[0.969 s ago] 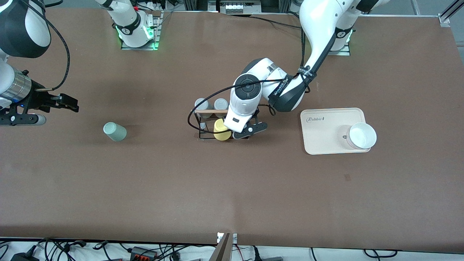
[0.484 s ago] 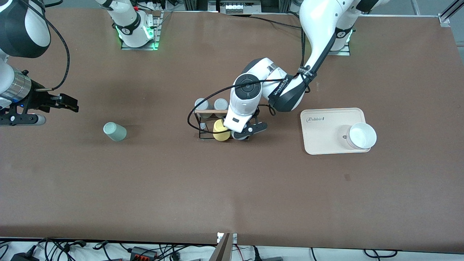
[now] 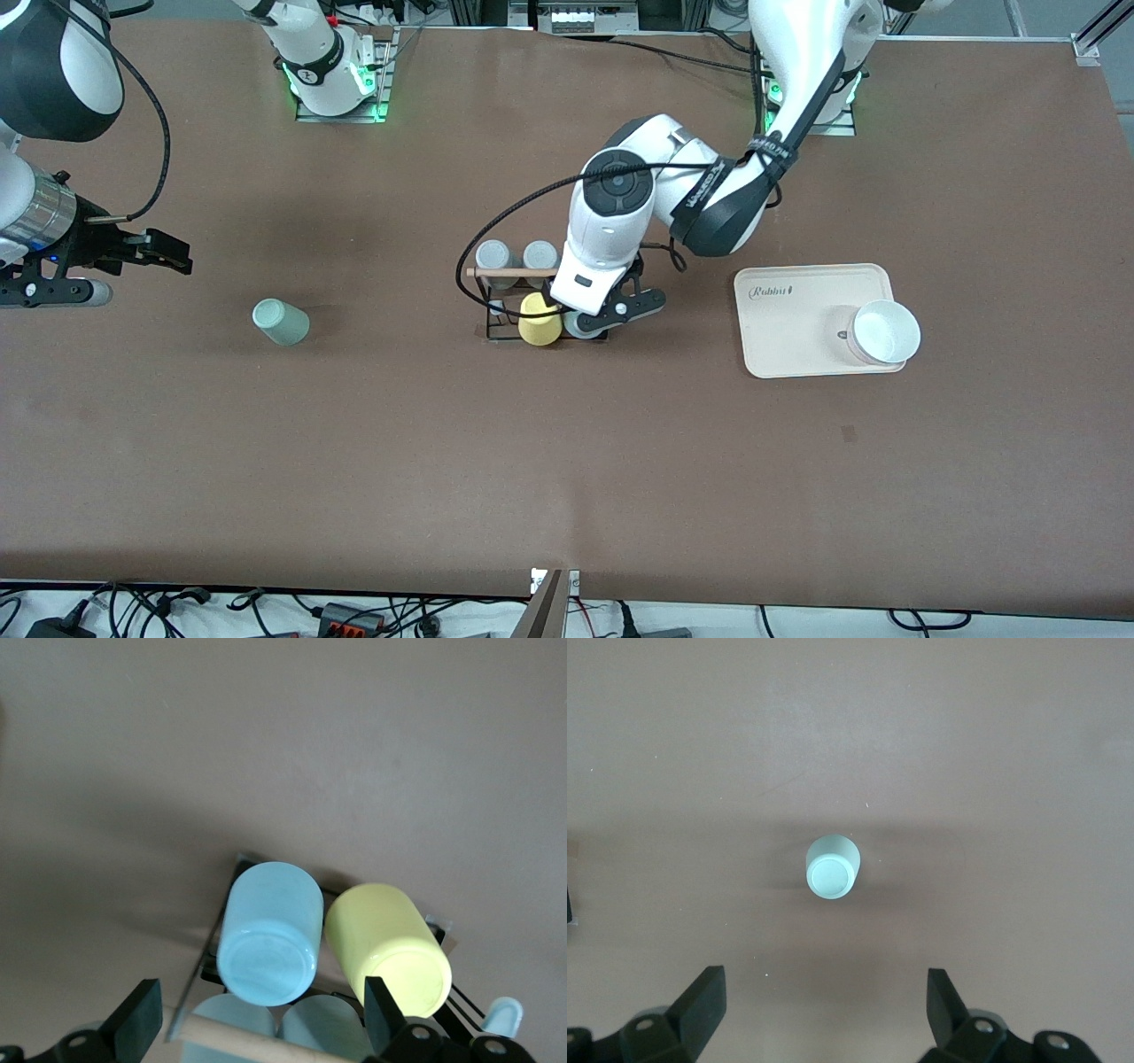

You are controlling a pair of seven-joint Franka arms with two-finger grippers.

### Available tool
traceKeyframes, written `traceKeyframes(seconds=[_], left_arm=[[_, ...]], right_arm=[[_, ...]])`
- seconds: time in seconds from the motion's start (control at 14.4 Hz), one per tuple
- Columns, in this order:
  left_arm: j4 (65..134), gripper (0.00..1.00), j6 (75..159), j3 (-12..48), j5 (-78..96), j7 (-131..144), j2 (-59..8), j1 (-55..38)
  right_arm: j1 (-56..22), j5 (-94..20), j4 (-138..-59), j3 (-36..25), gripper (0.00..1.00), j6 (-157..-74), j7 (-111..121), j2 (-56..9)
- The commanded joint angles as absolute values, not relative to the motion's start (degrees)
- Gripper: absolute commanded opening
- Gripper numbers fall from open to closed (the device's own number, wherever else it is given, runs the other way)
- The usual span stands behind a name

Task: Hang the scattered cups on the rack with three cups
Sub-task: 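Open the left gripper and withdraw it from the rack, then move the right gripper to the pale green cup while the left gripper retracts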

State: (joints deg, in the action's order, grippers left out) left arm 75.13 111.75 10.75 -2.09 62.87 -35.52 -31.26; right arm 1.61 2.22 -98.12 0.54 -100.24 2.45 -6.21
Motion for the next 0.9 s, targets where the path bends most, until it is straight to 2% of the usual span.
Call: traceKeyframes(seconds=[0.0,0.28,0.83], left_arm=[[75.8,1.0,108.5,10.7,-3.7,61.5,-30.2,-27.4],[76.1,1.0,100.6,11.3,-3.4,49.1,-24.6,-19.8],[77.5,1.0,98.3,11.7,-2.5,27.3,-18.6,-4.9]], right_arm=[[2.0,2.4,-97.2,0.8,1.0,-99.9,3.2,-6.5],[2.1,2.5,-97.2,0.8,1.0,-100.0,3.1,-6.6],[2.4,2.3,-97.2,0.8,1.0,-100.5,3.3,-8.3]])
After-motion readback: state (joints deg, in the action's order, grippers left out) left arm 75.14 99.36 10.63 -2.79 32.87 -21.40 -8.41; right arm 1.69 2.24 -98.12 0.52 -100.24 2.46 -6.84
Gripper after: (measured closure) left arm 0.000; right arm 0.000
